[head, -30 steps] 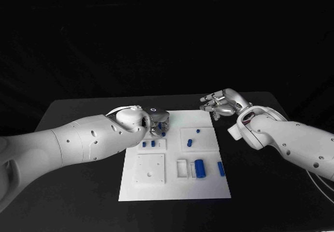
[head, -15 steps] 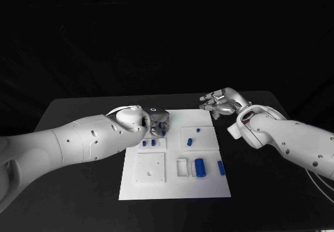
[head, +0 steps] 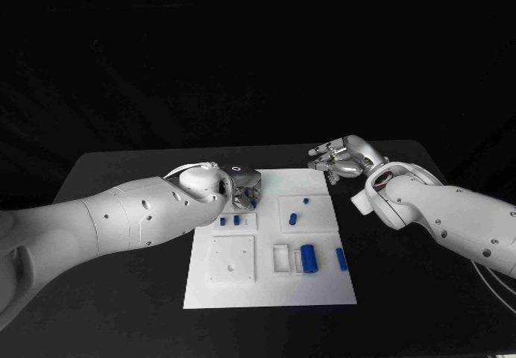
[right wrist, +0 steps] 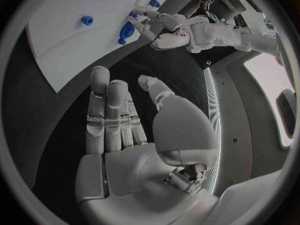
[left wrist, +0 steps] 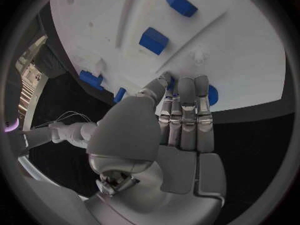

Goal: Assemble the parts on the task board

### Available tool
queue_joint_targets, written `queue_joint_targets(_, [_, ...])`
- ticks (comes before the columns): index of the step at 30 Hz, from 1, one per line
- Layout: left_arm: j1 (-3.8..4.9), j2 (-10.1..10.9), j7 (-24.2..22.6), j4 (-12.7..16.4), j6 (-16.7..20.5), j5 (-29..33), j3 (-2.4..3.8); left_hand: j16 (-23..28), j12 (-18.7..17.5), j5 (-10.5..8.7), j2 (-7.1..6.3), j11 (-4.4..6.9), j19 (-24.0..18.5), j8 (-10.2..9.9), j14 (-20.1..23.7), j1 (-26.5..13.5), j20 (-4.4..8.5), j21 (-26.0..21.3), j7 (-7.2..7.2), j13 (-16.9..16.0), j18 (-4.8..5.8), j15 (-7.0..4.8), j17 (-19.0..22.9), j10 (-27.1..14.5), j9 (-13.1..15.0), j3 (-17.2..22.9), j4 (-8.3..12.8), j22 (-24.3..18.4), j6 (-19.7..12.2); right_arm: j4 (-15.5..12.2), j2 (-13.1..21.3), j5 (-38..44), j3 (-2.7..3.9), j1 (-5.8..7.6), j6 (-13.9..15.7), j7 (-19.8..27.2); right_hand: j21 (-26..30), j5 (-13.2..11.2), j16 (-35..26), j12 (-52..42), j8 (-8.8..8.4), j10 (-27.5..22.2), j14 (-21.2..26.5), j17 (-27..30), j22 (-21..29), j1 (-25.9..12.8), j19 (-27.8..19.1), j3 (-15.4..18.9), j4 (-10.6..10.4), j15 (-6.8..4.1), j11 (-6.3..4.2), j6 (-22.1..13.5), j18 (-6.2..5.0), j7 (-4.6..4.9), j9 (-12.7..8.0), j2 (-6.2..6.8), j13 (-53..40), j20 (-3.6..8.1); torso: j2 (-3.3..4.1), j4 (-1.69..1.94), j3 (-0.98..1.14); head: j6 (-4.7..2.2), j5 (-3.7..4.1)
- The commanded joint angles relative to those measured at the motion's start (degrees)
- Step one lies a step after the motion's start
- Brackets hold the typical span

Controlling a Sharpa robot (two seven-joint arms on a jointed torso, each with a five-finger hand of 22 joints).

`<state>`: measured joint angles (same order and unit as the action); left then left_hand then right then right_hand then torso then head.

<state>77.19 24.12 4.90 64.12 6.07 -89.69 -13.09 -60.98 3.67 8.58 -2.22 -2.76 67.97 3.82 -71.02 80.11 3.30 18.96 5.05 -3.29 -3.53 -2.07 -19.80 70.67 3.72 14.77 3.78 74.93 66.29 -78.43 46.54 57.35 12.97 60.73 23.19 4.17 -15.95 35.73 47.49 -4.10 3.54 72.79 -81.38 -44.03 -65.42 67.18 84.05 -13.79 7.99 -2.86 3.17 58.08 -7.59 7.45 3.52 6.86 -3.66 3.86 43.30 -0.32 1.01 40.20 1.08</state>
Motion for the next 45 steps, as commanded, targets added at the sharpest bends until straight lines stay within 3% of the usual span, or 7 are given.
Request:
queue_joint_targets(1, [-0.61,-0.1,-1.1,-0.4,-0.9,0.8,-0.25,-1.2,-0.3,-0.33,1.32,0.12,0.1,-0.1,-0.6,0.5,-0.33,0.6,0.04,0.0,-0.5,0.12,-0.3,1.3,0.1,0.3,-0.8,1.4,1.3,-0.1,0.0,0.0,0.03,-0.03,-0.3,0.6,-0.3,0.4,0.2,0.3,0.02,-0.2,0.1,0.0,0.0,-0.5,2.1,-0.2,0.0,0.46,0.08,0.2,-1.33,0.04,0.1,0.11,0.0,-0.28,0.02,-0.05,0.01,0.04,0.05])
queue_joint_targets(9, [-0.83,0.0,-1.6,-0.5,0.5,1.0,-0.25,-2.4,-0.3,-0.46,2.65,0.83,-0.8,0.0,-1.2,1.5,-0.16,3.8,-0.11,-0.1,-0.99,-0.13,-0.4,4.5,0.2,0.2,0.9,1.4,4.0,-0.1,0.0,0.0,0.03,-0.03,-0.3,0.6,-0.4,0.4,0.2,0.3,0.02,-0.2,0.1,0.1,0.1,-0.4,2.1,-0.3,0.1,0.46,0.07,0.2,-1.33,0.04,0.1,0.1,0.1,-0.28,-0.02,0.0,0.04,0.11,0.24])
queue_joint_targets(25, [-1.08,1.7,-2.2,0.9,6.8,4.6,0.0,-2.9,-0.4,-0.22,2.07,1.41,-0.6,-0.1,-2.7,0.6,0.43,6.4,-0.46,-0.1,-1.15,-0.66,-0.7,7.0,0.2,2.7,2.5,1.3,5.9,0.2,-0.1,0.0,0.03,-0.04,-0.4,0.7,-0.4,0.4,0.3,0.3,0.03,-0.2,0.2,0.3,0.3,-0.5,2.1,-0.6,0.2,0.46,0.08,0.3,-1.32,0.05,0.1,0.15,0.1,-0.27,-0.02,-0.01,0.01,-0.38,-0.03])
queue_joint_targets(29, [-1.1,3.0,-2.7,2.2,7.7,7.0,0.89,-3.0,-0.3,-0.18,1.99,1.43,-0.6,-0.1,-2.7,0.6,0.47,6.4,-0.48,-0.1,-1.14,-0.7,-0.7,7.0,0.2,2.9,2.5,1.3,5.9,0.5,0.0,0.0,0.03,-0.04,-0.4,0.7,-0.4,0.4,0.3,0.3,0.02,-0.4,0.2,0.3,0.4,-0.6,2.1,-0.6,0.1,0.5,0.16,0.2,-1.32,0.06,0.1,0.18,0.1,-0.3,-0.07,0.05,0.03,-0.44,-0.13])
queue_joint_targets(39, [-1.02,8.0,-2.2,7.4,5.4,15.9,4.32,-3.0,-0.3,-0.28,1.95,1.45,-0.8,-0.1,-2.7,0.4,0.66,6.6,-0.48,-0.1,-0.96,-0.84,-0.8,7.1,0.2,3.2,2.6,1.3,6.0,0.7,0.3,0.0,0.03,-0.04,-0.4,0.6,-0.4,0.4,0.3,0.3,0.03,-0.6,0.2,0.4,0.5,-0.6,2.1,-0.7,0.2,0.53,0.18,0.3,-1.35,0.05,0.1,0.2,0.1,-0.33,-0.15,0.22,0.07,-0.62,-0.2])
queue_joint_targets(45, [-0.77,10.8,-1.2,10.0,3.5,18.2,5.06,-3.1,-0.3,-0.33,1.91,1.45,-0.8,-0.1,-2.7,0.4,0.68,6.7,-0.48,-0.1,-0.91,-0.84,-0.9,7.1,0.2,3.2,2.6,1.3,6.0,0.6,0.5,0.0,0.03,-0.04,-0.5,0.5,-0.4,0.4,0.4,0.3,0.04,-0.6,0.2,0.4,0.5,-0.6,2.1,-0.8,0.2,0.54,0.2,0.4,-1.36,0.04,0.1,0.21,0.1,-0.34,-0.09,0.24,0.01,-0.56,-0.44])
